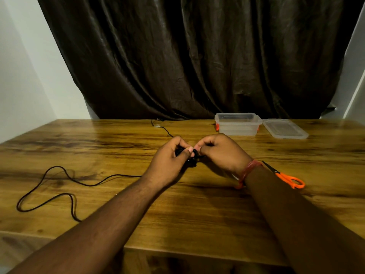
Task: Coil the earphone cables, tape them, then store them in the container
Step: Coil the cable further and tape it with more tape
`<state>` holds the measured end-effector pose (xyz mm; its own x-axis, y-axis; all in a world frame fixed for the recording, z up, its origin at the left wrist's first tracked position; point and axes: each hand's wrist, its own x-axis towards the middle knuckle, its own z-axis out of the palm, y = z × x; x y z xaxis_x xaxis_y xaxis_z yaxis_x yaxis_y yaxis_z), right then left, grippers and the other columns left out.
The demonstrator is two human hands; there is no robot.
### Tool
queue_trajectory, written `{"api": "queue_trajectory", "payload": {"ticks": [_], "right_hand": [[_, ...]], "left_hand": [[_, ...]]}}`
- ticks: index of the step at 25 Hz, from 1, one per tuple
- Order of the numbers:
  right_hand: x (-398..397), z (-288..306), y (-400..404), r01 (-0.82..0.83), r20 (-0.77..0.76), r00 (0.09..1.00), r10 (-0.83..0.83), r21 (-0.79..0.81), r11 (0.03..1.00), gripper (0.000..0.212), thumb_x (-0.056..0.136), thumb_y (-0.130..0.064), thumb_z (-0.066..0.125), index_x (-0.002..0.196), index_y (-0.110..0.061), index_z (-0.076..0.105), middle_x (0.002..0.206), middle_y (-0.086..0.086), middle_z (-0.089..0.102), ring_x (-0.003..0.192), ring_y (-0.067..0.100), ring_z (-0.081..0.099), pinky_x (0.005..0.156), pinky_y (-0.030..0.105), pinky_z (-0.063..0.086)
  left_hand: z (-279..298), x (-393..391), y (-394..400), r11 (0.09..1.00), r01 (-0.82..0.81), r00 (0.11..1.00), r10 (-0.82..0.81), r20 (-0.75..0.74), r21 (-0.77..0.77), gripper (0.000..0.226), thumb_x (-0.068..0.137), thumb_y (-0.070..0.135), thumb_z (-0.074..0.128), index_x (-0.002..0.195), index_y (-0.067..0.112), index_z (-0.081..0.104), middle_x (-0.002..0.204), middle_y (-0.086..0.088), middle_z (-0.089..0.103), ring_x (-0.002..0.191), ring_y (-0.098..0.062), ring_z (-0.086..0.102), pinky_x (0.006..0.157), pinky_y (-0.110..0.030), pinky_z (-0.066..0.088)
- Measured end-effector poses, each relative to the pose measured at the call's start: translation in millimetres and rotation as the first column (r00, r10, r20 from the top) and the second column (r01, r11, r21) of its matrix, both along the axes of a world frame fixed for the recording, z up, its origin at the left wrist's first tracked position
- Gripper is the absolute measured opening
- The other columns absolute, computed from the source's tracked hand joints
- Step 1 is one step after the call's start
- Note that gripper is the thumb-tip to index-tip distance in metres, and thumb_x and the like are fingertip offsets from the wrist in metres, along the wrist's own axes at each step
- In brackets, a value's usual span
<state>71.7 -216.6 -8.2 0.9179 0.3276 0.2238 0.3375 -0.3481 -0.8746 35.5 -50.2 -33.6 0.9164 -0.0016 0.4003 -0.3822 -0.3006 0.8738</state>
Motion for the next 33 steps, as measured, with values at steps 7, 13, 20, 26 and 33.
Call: {"api": "queue_trajectory", "payload": {"ticks": [7, 13, 20, 26, 33], "right_hand": [[-6, 4, 1, -0.002, 0.037, 0.999, 0.004, -0.041, 0.999, 0.015, 0.092, -0.013, 0.061, 0.089, -0.016, 0.075, 0.088, 0.001, 0.076, 0.089, 0.016, 0.071, 0.09, 0.041, 0.057], [-10, 7, 2, -0.003, 0.09, 0.996, 0.012, -0.098, 0.995, 0.014, 0.092, -0.017, 0.062, 0.089, -0.02, 0.075, 0.088, -0.001, 0.075, 0.089, 0.017, 0.069, 0.088, 0.043, 0.056], [-18, 9, 9, 0.021, 0.099, 0.995, -0.009, -0.122, 0.992, 0.011, 0.091, -0.018, 0.065, 0.098, -0.017, 0.073, 0.093, 0.002, 0.074, 0.09, 0.015, 0.068, 0.08, 0.027, 0.052], [-20, 8, 11, -0.019, 0.044, 0.999, 0.021, -0.044, 0.999, 0.014, 0.09, -0.017, 0.068, 0.102, -0.012, 0.071, 0.095, 0.013, 0.071, 0.08, 0.013, 0.059, 0.069, 0.02, 0.047], [-14, 13, 5, -0.088, -0.11, 0.988, 0.107, 0.171, 0.981, 0.025, 0.091, 0.005, 0.051, 0.102, 0.001, 0.073, 0.089, 0.011, 0.073, 0.077, 0.007, 0.064, 0.071, 0.016, 0.051]], "left_hand": [[0, 0, 1, 0.999, -0.049, 0.999, 0.049, 0.01, 0.009, 0.011, 0.095, 0.017, 0.063, 0.084, 0.021, 0.062, 0.087, -0.005, 0.072, 0.083, -0.021, 0.072, 0.076, -0.052, 0.06], [2, -2, -1, 0.994, -0.107, 0.994, 0.106, 0.034, 0.027, 0.008, 0.095, 0.017, 0.063, 0.087, 0.016, 0.062, 0.085, -0.001, 0.072, 0.082, -0.018, 0.071, 0.076, -0.047, 0.06], [8, -8, -4, 0.973, -0.185, 0.977, 0.166, 0.134, 0.14, 0.008, 0.096, 0.014, 0.061, 0.088, 0.013, 0.062, 0.078, 0.009, 0.067, 0.068, 0.007, 0.062, 0.057, -0.007, 0.043], [5, -5, -1, 0.958, -0.235, 0.962, 0.205, 0.179, 0.163, 0.011, 0.096, 0.019, 0.062, 0.086, 0.024, 0.061, 0.08, 0.011, 0.067, 0.075, 0.002, 0.061, 0.062, -0.015, 0.046], [8, -4, 2, 0.976, -0.068, 0.998, 0.068, -0.005, -0.206, 0.008, 0.095, 0.011, 0.062, 0.091, 0.005, 0.06, 0.092, -0.014, 0.072, 0.091, -0.032, 0.069, 0.082, -0.053, 0.058]]}}
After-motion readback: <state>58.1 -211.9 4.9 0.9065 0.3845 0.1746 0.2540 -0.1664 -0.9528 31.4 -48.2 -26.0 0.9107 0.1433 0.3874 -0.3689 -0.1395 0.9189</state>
